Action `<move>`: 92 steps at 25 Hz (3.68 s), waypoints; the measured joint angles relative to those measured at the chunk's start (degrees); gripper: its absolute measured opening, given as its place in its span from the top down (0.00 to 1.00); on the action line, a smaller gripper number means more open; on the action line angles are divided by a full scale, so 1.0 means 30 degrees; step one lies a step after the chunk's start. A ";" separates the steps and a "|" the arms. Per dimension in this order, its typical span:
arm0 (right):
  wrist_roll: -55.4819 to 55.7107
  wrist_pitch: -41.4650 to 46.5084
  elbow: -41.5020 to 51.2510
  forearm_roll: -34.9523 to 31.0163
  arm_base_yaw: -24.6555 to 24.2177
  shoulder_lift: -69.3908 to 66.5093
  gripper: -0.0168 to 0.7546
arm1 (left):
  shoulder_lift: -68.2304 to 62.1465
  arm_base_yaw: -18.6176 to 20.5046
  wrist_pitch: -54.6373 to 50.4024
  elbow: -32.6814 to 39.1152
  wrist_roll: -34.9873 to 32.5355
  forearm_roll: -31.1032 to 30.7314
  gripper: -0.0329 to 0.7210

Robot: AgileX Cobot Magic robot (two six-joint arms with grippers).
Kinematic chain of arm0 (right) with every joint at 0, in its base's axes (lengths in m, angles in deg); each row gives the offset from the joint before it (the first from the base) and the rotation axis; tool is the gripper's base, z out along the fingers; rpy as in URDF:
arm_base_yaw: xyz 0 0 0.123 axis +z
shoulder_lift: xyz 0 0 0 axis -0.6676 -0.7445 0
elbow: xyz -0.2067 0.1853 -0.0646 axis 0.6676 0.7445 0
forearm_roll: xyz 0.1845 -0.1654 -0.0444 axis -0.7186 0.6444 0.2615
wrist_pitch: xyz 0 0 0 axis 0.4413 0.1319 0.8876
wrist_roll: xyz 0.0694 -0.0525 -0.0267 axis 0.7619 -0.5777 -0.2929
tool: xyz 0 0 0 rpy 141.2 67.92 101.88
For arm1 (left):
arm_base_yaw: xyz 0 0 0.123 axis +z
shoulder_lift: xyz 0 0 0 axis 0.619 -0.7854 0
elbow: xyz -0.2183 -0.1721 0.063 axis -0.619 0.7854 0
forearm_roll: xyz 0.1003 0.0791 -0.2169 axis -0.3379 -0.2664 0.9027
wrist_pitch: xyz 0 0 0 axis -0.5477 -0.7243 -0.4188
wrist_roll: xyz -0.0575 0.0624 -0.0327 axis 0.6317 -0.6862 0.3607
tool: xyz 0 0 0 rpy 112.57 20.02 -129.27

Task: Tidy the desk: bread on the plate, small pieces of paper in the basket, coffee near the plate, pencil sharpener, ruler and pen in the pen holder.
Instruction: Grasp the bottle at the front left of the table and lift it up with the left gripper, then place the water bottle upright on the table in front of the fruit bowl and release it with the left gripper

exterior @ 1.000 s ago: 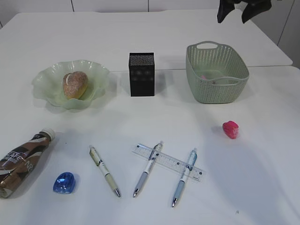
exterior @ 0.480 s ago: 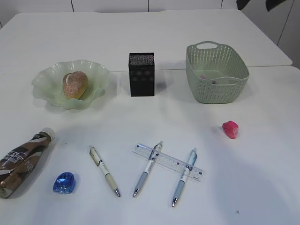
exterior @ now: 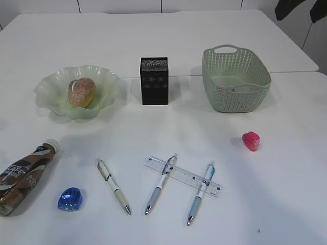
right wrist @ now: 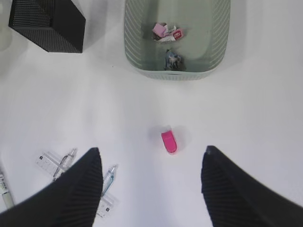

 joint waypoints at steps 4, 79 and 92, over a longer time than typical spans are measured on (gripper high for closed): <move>0.0000 0.0000 0.0070 0.0000 0.0000 0.0500 0.31 | -0.1772 -0.0246 0.0000 0.0000 -0.0080 0.0041 0.28; -0.0637 0.0050 0.0070 0.0037 0.0000 0.0573 0.31 | -0.9941 -0.0901 0.0749 -0.3724 -0.0681 0.0137 0.54; -0.0637 0.0050 0.0070 0.0037 0.0000 0.0573 0.31 | -0.4330 -0.0901 0.2377 -0.3667 -0.0141 0.0628 0.54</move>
